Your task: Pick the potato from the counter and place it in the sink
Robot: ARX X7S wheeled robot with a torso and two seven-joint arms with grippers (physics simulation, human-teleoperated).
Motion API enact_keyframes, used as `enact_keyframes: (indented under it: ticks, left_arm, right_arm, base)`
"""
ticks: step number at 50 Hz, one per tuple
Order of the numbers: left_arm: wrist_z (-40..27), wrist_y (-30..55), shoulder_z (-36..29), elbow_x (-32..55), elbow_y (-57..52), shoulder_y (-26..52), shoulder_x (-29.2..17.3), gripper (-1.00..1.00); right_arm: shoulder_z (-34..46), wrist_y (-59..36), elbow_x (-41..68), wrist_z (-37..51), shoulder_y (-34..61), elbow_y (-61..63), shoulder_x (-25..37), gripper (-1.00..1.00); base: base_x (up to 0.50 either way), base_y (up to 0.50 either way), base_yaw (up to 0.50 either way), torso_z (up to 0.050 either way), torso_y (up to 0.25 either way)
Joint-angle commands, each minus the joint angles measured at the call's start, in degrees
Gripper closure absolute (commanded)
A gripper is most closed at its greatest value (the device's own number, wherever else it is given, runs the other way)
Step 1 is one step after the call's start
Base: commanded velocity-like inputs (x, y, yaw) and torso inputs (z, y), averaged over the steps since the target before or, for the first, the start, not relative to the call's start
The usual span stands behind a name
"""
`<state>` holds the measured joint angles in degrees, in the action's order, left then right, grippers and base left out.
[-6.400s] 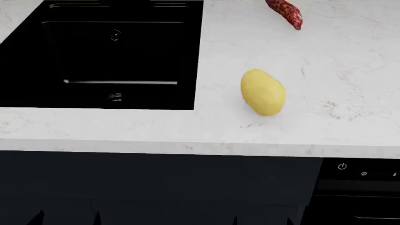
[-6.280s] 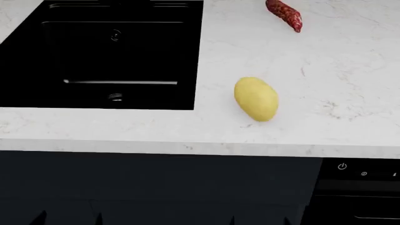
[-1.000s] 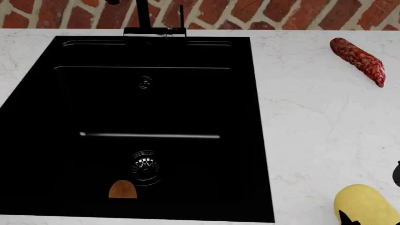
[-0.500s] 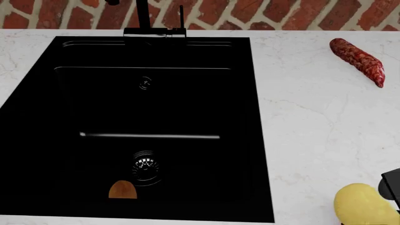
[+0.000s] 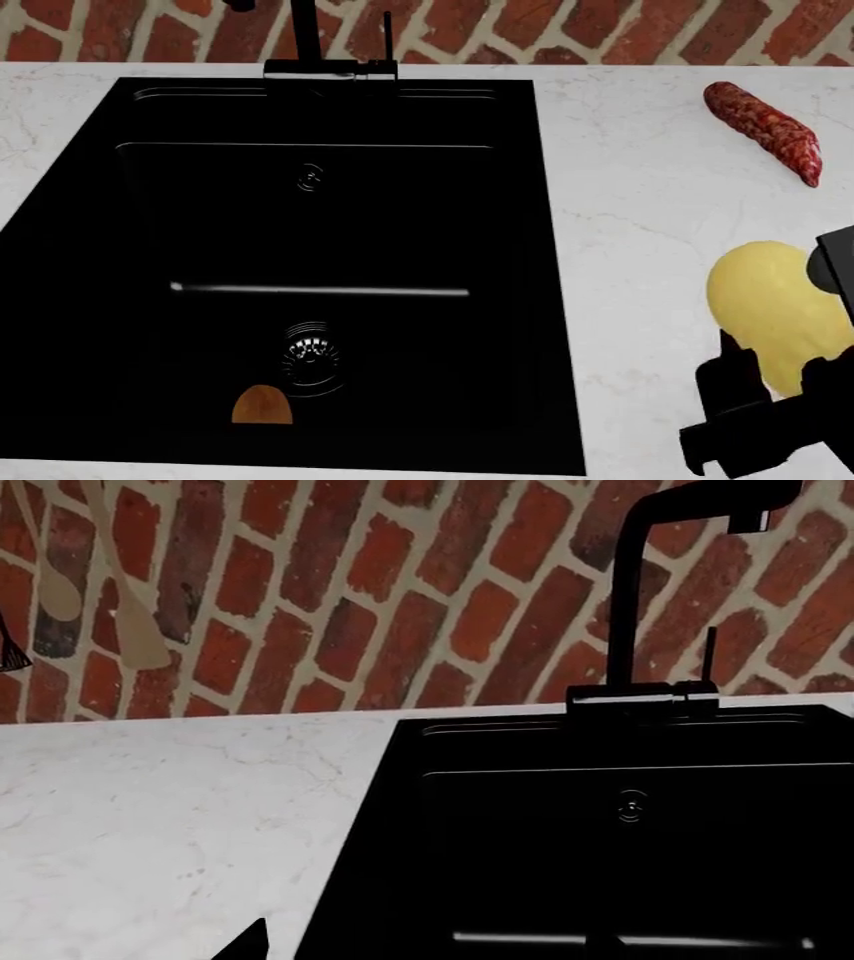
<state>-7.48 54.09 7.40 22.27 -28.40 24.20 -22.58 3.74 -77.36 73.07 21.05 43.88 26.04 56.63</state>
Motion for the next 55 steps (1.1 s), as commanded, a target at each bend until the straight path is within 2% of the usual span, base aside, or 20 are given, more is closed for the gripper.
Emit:
enact_keyframes:
  ticks: [1, 3, 4, 10, 24, 42, 45, 51, 55]
  left_arm:
    - [0.26, -0.89, -0.46, 0.14, 1.09, 0.28, 0.22, -1.0]
    - [0.29, -1.14, -0.63, 0.02, 1.29, 0.25, 0.16, -1.0]
    - [0.33, -1.21, -0.66, 0.02, 1.37, 0.25, 0.14, -1.0]
    - [0.31, -1.76, -0.88, -0.11, 2.18, 0.38, 0.23, -1.0]
    - [0.34, -2.31, -1.41, -0.07, 2.71, 0.66, 0.21, -1.0]
    - [0.2, -3.09, -1.68, -0.06, 2.47, 0.2, -0.01, -1.0]
    - [0.14, -3.06, -1.74, -0.04, 2.25, 0.08, -0.1, -1.0]
    - [0.07, -2.11, -1.96, 0.35, 1.38, 0.54, -0.38, -1.0]
    - [-0.01, -2.03, -1.93, 0.38, 1.34, 0.46, -0.52, -1.0]
  right_arm:
    - [9.04, -1.83, -5.88, -1.26, 17.03, -5.14, -6.04, 1.0]
    - [10.63, -1.17, -6.74, -2.93, 19.11, -7.22, -7.86, 1.0]
    - [17.17, -0.07, -12.38, -5.64, 22.11, -6.79, -7.74, 1.0]
    - [20.84, -1.94, -13.12, -9.01, 29.87, -19.35, -15.78, 1.0]
    - [31.16, 4.9, -20.51, -21.39, 43.35, -43.04, -31.43, 1.0]
    - [44.26, 27.68, -33.54, -43.48, 52.88, -88.02, -55.83, 1.0]
    - [51.29, 30.09, -26.28, -42.59, 52.91, -89.41, -56.62, 1.0]
    - [73.18, 36.11, -3.76, -38.39, 52.18, -88.53, -56.63, 1.0]
    - [81.16, 38.13, 4.27, -37.32, 51.2, -86.75, -56.63, 1.0]
  base:
    - [0.0, 0.0, 0.0, 0.0, 0.0]
    - [0.0, 0.0, 0.0, 0.0, 0.0]
    - [0.0, 0.0, 0.0, 0.0, 0.0]
    - [0.0, 0.0, 0.0, 0.0, 0.0]
    - [0.0, 0.0, 0.0, 0.0, 0.0]
    - [0.0, 0.0, 0.0, 0.0, 0.0]
    - [0.0, 0.0, 0.0, 0.0, 0.0]
    - [0.0, 0.0, 0.0, 0.0, 0.0]
    - [0.0, 0.0, 0.0, 0.0, 0.0]
